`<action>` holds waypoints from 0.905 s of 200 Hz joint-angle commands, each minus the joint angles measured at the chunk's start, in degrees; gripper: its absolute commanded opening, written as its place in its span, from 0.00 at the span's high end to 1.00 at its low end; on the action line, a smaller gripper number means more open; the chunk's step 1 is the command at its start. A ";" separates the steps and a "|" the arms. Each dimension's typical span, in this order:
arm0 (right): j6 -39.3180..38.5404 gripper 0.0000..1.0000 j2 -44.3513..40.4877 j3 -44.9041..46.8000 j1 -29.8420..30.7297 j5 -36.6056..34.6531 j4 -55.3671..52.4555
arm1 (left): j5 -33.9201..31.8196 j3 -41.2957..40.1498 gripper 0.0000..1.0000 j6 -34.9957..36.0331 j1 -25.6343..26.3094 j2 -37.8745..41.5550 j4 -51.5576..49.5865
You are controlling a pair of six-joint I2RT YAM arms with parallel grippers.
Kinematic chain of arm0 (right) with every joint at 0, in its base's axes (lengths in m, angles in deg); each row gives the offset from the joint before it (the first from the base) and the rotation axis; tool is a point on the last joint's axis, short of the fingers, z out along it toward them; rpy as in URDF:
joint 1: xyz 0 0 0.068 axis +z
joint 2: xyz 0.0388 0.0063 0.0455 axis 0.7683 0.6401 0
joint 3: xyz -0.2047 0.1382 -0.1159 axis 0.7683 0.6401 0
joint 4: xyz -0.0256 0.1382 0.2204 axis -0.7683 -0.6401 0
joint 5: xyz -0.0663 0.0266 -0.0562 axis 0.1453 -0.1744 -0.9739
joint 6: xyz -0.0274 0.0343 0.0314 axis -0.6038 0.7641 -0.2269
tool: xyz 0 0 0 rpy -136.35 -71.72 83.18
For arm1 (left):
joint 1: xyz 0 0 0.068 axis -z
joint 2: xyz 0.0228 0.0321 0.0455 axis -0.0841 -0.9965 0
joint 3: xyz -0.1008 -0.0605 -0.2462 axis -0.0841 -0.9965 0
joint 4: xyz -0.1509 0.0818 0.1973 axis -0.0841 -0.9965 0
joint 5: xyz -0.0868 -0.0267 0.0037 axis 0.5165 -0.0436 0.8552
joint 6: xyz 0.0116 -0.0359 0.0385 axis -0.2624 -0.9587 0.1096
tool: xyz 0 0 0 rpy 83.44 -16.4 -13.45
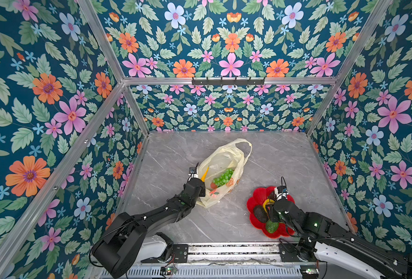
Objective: Take fruits out of the plastic bag
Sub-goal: Place the fruit on the plate.
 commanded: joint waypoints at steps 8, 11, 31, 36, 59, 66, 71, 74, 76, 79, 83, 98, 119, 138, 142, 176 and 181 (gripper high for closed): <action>1.00 0.55 -0.06 0.75 0.22 -1.51 1.60 | -0.41 0.41 0.93 0.24 0.09 -0.06 0.80; 1.00 0.55 -0.06 0.84 0.22 -1.52 1.71 | -0.44 0.40 0.93 0.19 0.09 0.02 0.80; 1.07 0.54 -0.02 1.35 0.19 -1.72 2.09 | -0.59 0.39 0.93 0.24 0.07 0.12 0.80; 1.01 0.54 -0.02 1.46 0.17 -1.72 2.36 | -0.58 0.34 0.93 0.20 0.10 0.09 0.80; 1.00 0.53 0.19 1.64 0.18 -1.83 2.62 | -0.57 0.40 0.93 0.20 0.08 0.05 0.80; 0.96 0.52 0.27 1.57 0.22 -1.81 2.75 | -0.48 0.38 0.93 0.24 0.07 0.02 0.80; 0.92 0.51 0.37 1.53 0.27 -1.85 2.72 | -0.44 0.40 0.93 0.23 0.06 0.03 0.88; 0.91 0.50 0.45 1.57 0.25 -1.86 2.77 | -0.44 0.40 0.93 0.24 0.06 -0.04 0.89; 0.91 0.50 0.42 1.57 0.19 -1.89 2.73 | -0.49 0.40 0.93 0.17 0.09 -0.01 0.89; 0.87 0.49 0.45 1.56 0.21 -1.86 2.77 | -0.43 0.40 0.93 0.20 0.06 0.00 0.89; 0.91 0.48 0.53 1.52 0.22 -1.82 2.78 | -0.46 0.40 0.93 0.24 0.01 0.03 0.89; 0.91 0.45 0.55 1.48 0.25 -1.89 2.62 | -0.42 0.41 0.93 0.19 0.07 0.03 0.89; 1.00 0.40 0.30 1.48 0.23 -2.15 2.52 | -0.50 0.32 0.93 0.22 0.04 0.02 0.89; 1.00 0.36 -0.10 1.40 0.18 -2.42 2.26 | -0.44 0.33 0.93 0.24 0.04 0.12 0.98; 0.98 0.36 -0.23 1.29 0.28 -2.51 2.15 | -0.44 0.32 0.93 0.24 0.01 0.11 0.98; 0.24 0.33 -0.88 -0.06 0.19 -3.49 1.07 | -0.42 0.23 0.93 0.20 0.02 0.20 1.07; -0.07 0.32 -0.77 -0.46 0.22 -3.71 0.88 | -0.39 0.22 0.93 0.24 0.04 0.28 1.07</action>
